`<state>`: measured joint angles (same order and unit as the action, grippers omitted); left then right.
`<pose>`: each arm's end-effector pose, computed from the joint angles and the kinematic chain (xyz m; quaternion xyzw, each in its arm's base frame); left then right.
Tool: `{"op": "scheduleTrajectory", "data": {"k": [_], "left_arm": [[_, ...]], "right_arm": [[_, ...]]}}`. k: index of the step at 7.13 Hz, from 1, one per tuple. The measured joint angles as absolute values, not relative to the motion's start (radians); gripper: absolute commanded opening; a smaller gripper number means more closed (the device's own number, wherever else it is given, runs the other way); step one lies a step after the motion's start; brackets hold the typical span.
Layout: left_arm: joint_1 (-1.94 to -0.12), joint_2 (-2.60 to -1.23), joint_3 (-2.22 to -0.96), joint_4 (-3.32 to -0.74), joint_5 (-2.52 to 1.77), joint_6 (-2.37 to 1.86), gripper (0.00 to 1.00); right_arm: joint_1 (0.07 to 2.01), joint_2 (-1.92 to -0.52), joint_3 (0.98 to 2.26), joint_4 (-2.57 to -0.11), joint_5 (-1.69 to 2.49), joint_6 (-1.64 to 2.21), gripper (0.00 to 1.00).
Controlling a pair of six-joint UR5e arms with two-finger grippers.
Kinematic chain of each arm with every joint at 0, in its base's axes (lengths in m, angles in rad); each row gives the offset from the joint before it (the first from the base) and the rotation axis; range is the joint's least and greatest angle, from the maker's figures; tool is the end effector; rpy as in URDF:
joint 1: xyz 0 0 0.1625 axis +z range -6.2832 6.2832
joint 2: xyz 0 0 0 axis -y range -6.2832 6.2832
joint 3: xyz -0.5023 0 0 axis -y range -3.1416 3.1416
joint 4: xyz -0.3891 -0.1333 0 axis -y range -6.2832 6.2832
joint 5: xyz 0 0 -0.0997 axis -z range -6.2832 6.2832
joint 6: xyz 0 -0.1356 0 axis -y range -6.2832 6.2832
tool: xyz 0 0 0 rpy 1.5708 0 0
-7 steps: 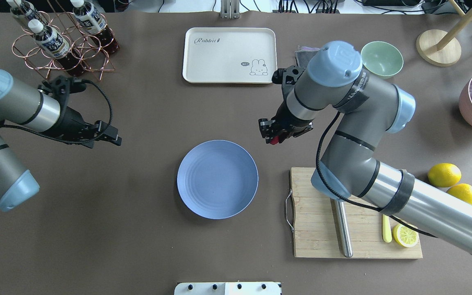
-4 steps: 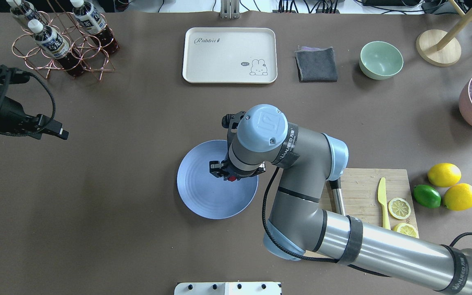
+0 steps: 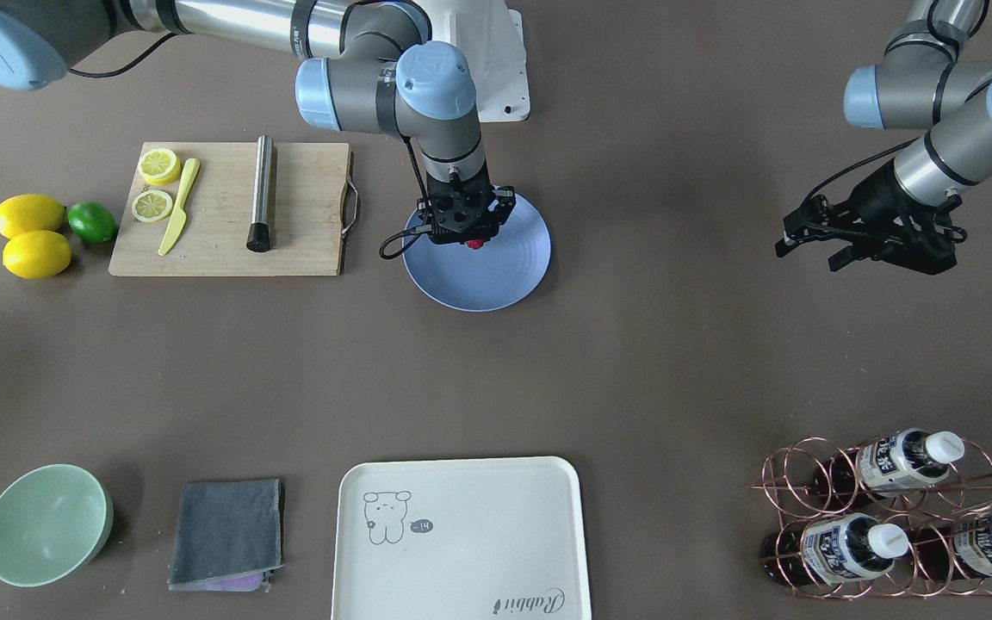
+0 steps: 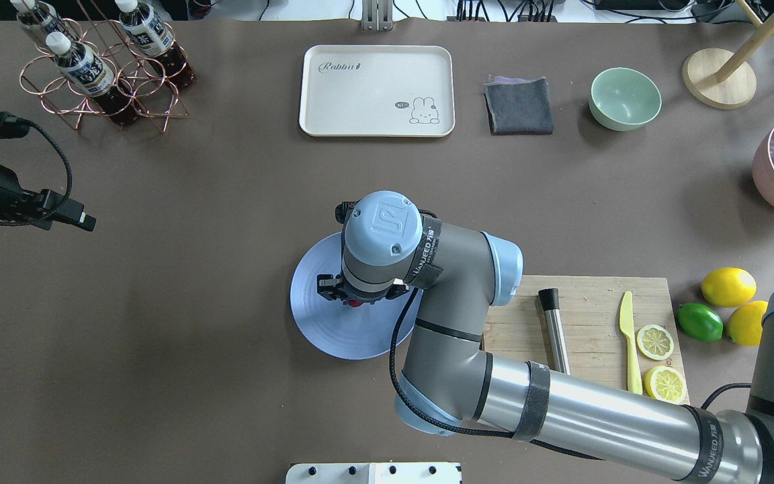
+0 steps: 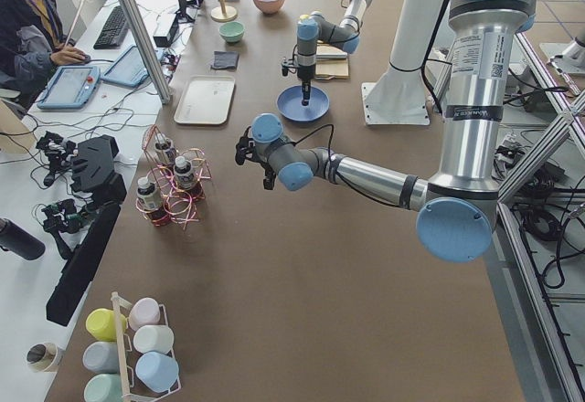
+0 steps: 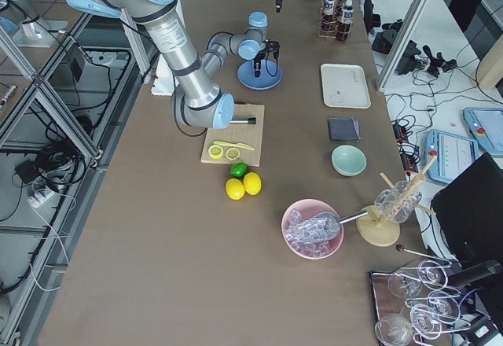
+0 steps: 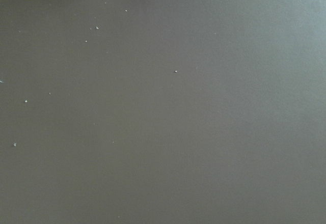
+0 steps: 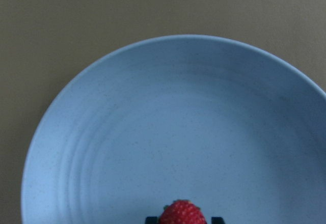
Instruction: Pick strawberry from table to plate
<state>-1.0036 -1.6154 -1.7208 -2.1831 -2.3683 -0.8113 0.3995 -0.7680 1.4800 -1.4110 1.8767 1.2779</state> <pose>0.2604 -0.4762 0.5826 0.0521 0.5057 0.0481 0.8598 -0.7186 -0.4037 0.2641 0.0117 -0.4394 -0.0165 0.8981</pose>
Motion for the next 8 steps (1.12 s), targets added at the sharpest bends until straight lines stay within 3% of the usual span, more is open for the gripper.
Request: {"op": "scheduleTrajectory", "data": {"k": [2,4,6,8], "left_arm": [[-1.008,-1.601,-1.724,-2.183,-2.369,-0.810,0.94],[-1.044,-1.592,-1.723,-2.180,-2.396,-0.808,0.95],[-1.086,-1.584,-1.700,-2.177,-2.420,-0.774,0.95],[-1.210,-1.582,-1.659,-2.052,-2.427,-0.504,0.96]], "right_arm": [[0.410,-0.770,1.493,-1.418,1.882,1.278,1.00],[0.483,-0.822,1.593,-1.481,1.935,1.246,1.00],[0.633,-0.975,1.766,-1.572,2.043,1.084,1.00],[0.817,-1.131,1.847,-1.632,2.152,0.817,1.00]]}}
